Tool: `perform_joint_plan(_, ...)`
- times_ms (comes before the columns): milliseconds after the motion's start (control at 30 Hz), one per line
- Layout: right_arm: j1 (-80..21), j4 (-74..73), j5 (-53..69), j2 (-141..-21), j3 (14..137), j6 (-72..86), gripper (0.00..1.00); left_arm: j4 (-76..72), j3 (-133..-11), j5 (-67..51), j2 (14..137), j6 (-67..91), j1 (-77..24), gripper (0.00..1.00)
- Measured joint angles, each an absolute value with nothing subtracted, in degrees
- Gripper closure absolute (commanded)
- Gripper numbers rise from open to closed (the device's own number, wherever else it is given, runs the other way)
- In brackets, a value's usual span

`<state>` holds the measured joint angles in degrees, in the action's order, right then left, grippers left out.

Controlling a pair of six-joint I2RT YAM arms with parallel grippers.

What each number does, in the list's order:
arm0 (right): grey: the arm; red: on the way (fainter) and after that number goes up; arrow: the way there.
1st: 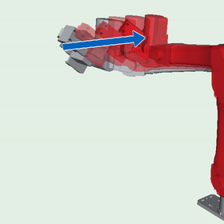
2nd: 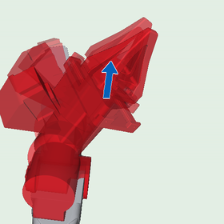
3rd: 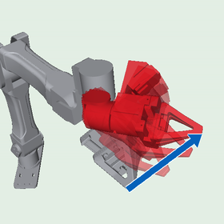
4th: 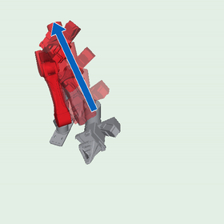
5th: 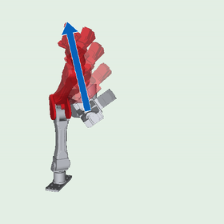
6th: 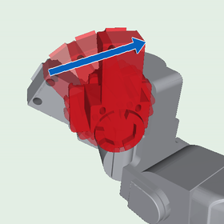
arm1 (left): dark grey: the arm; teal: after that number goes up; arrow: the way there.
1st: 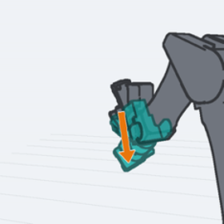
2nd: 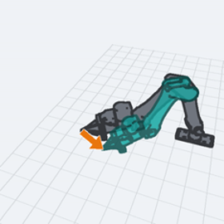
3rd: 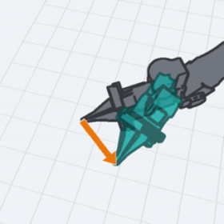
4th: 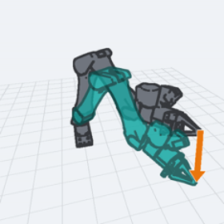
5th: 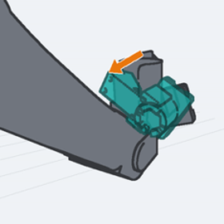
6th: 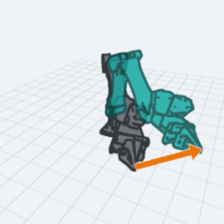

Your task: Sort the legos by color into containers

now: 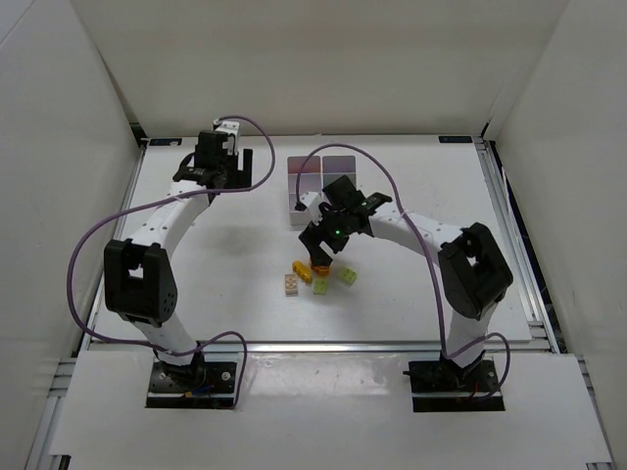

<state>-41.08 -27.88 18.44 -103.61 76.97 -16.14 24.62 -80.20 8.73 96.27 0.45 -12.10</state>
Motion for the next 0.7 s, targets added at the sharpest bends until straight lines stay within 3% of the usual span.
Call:
perform_joint_plan(300, -41.06, -26.59, 13.19, -110.54, 78.22, -13.58, 0.13, 23.14, -80.18, 11.27, 96.27, -1.08, -11.7, 0.01)
perform_joint_plan(500, -41.39, -26.57, 12.49, -111.72, 78.24, -14.52, 0.2, 22.17, -80.18, 11.49, 96.29, -1.72, -11.33, 0.01)
perform_joint_plan(600, -42.28, -26.55, 12.32, -111.72, 78.24, -15.14, 0.31, 22.15, -80.18, 11.57, 96.29, -1.76, -11.2, 0.01)
perform_joint_plan(633, -42.68, -26.52, 12.32, -111.7, 78.24, -15.44, 0.43, 22.15, -80.18, 11.57, 96.31, -1.74, -11.18, 0.01)
perform_joint_plan(700, -43.35, -26.46, 12.32, -111.7, 78.24, -15.99, 0.57, 22.11, -80.18, 11.6, 96.33, -1.83, -11.16, 0.01)
